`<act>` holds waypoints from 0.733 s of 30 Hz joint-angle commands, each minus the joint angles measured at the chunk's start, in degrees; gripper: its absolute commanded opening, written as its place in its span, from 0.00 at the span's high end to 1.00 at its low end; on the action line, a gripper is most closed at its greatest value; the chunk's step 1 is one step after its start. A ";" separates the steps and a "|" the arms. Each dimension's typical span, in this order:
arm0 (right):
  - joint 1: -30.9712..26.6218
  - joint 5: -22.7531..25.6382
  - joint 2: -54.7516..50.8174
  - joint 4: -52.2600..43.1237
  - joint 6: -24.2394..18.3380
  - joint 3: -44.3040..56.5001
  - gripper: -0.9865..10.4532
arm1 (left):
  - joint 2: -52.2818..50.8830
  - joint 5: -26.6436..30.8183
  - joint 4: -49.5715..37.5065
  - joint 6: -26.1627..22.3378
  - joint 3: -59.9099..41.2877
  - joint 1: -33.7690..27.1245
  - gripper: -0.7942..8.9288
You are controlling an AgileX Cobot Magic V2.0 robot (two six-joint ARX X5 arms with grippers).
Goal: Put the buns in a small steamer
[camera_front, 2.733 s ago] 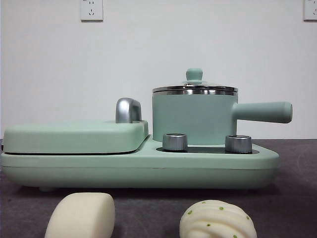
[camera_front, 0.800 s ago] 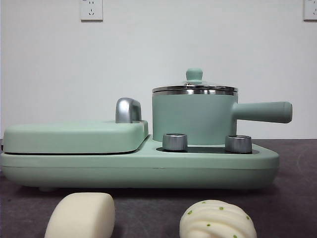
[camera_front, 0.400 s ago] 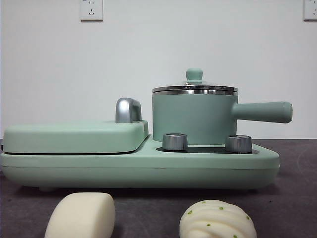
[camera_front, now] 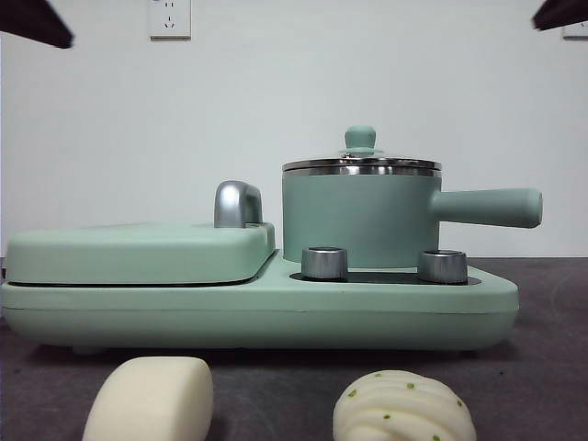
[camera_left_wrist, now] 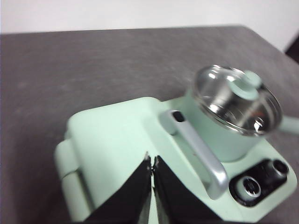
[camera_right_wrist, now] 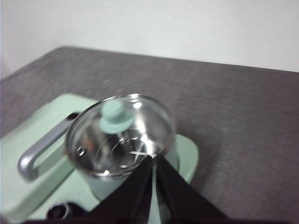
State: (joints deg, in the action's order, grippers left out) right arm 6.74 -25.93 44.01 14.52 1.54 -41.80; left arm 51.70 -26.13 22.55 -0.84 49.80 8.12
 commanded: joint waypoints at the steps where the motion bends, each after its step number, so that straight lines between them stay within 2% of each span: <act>1: 3.76 1.01 1.86 0.42 -7.13 -1.03 0.90 | 1.49 -0.59 -0.26 -7.10 1.38 2.23 0.91; 3: 6.34 1.40 2.82 0.96 -11.17 -1.03 0.90 | 1.90 -0.59 0.11 -9.42 1.38 3.61 0.90; 6: 9.49 1.97 3.61 1.77 -16.06 -1.03 0.86 | 1.90 -0.57 -0.13 -10.99 1.38 5.16 0.73; 8: 10.97 1.99 3.74 2.12 -17.57 -1.03 0.76 | 1.88 -0.57 -0.72 -10.95 1.38 5.57 0.62; 10: 11.63 2.01 3.74 2.36 -17.40 -1.03 0.69 | 1.88 -0.57 -1.05 -10.91 1.38 5.84 0.62; 18: 11.87 2.54 3.45 1.38 -16.96 -1.03 0.69 | 1.92 -0.57 -1.33 -10.91 1.38 8.35 0.63; 22: 11.87 4.04 3.45 1.44 -16.94 -1.03 0.69 | 3.30 -0.57 -4.55 -10.88 1.36 11.52 0.63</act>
State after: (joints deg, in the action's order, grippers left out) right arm 18.33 -22.13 47.31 16.47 -14.98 -41.82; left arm 54.02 -26.46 19.11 -11.03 50.09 19.20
